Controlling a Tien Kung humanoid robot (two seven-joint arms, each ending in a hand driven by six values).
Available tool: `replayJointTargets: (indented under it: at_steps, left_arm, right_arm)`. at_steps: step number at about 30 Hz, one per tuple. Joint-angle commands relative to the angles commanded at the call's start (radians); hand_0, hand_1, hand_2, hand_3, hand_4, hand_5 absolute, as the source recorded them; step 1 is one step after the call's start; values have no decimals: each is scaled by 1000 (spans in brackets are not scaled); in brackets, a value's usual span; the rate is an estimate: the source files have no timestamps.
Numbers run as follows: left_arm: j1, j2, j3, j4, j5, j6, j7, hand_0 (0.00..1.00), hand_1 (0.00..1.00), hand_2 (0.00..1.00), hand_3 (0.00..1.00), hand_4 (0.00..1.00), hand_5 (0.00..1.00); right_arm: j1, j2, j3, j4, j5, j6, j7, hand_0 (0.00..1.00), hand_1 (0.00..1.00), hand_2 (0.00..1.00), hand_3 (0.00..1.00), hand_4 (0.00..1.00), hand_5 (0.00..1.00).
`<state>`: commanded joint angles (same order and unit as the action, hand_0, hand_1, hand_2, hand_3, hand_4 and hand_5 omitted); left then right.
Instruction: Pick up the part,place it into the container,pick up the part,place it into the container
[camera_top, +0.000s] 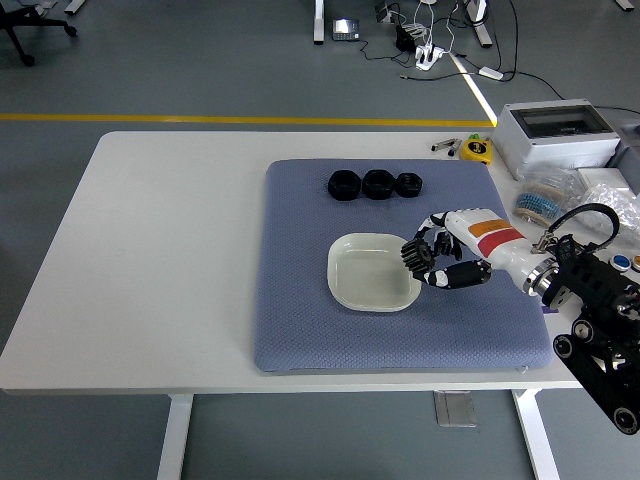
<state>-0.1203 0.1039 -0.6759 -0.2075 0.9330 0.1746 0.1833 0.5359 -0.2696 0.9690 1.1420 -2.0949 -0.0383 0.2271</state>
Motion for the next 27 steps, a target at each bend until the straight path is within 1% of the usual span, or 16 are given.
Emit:
replayJointTargets:
  at_steps: [4,9,10,13,15,16,20,21,22,27]
  left_arm:
    - [1,2,-1,-1,4,-2,2,710,717,753,666,693,681]
    - [0,5,-1,-2,6,-4,4,710,717,753,666,693,681]
    - [0,6,-1,-3,7,-4,4,712,719,753,667,692,679]
    - [-1,8,-5,-3,14,-5,6,712,719,753,667,692,679]
    - [-2,9,-7,-3,18,-5,7,712,719,753,667,692,679]
    - [-2,9,-8,-4,20,-6,7,711,718,753,667,695,681]
    - [-5,11,-8,-4,21,-6,8,711,718,753,667,695,681]
    - [-5,11,-7,-4,19,-6,7,711,718,753,667,695,681]
    - [-6,11,-7,-4,19,-6,7,711,718,755,668,696,681]
    - [-8,11,-6,-4,17,-6,7,711,718,755,668,696,681]
  right_arm:
    - [60,17,-77,-25,11,2,-1,74,215,380,512,752,422]
    - [122,43,-170,-83,1,20,3,74,215,380,512,752,422]
    - [133,48,-186,-96,-3,22,2,88,240,419,529,775,399]
    - [162,68,-225,-133,-20,28,-5,88,240,419,529,775,399]
    - [174,77,-239,-153,-28,27,-7,88,240,419,529,775,399]
    - [182,83,-247,-168,-31,24,-10,98,255,446,533,792,393]
    - [206,95,-262,-214,-49,14,-22,98,255,446,533,792,393]
    - [210,96,-263,-220,-53,12,-25,98,255,446,533,792,393]
    - [213,96,-264,-226,-56,10,-27,109,267,461,546,813,386]
    - [226,98,-266,-241,-87,14,-36,109,267,461,546,813,386]
